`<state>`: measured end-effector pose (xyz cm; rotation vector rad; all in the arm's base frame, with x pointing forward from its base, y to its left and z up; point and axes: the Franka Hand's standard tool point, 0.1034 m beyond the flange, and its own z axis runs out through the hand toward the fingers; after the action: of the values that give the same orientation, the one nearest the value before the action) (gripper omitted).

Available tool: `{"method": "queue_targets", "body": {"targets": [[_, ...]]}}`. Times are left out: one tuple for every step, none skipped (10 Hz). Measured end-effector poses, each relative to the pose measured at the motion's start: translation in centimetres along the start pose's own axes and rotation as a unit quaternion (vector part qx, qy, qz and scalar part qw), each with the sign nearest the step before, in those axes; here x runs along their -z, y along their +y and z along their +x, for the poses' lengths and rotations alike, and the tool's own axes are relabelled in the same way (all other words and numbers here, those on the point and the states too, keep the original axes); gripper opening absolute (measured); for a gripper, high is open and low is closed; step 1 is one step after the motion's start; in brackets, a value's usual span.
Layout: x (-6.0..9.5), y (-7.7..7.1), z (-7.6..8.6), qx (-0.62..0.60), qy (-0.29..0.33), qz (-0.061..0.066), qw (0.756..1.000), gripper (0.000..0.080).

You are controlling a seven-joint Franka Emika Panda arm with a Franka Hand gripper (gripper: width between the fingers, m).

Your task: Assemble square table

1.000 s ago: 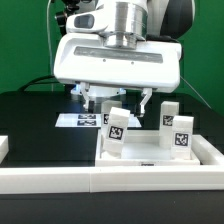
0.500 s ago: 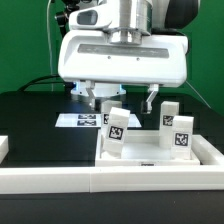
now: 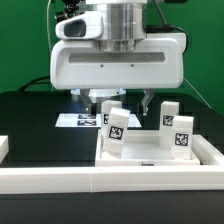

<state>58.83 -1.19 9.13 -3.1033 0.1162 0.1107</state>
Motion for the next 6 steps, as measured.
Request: {"method": "queue_targets", "body": {"targets": [[0.21,0.18,0.76,-0.001,0.005,-0.001,1.000,0.0648],[0.32,0.05,0.91,-0.006,0.008,-0.001,1.000,0.0648],[0.26,0.13,0.90,-0.007,0.007,-0.001,1.000,0.0648],[0.25,0.16,0.89,-0.007,0.007,-0.001,1.000,0.0648],[0.25,0.32,0.96,-0.006,0.008,-0.001,1.000,0.0648],[0.30,0.95,1.38,-0.008,0.010,-0.002,1.000,0.0648]]}}
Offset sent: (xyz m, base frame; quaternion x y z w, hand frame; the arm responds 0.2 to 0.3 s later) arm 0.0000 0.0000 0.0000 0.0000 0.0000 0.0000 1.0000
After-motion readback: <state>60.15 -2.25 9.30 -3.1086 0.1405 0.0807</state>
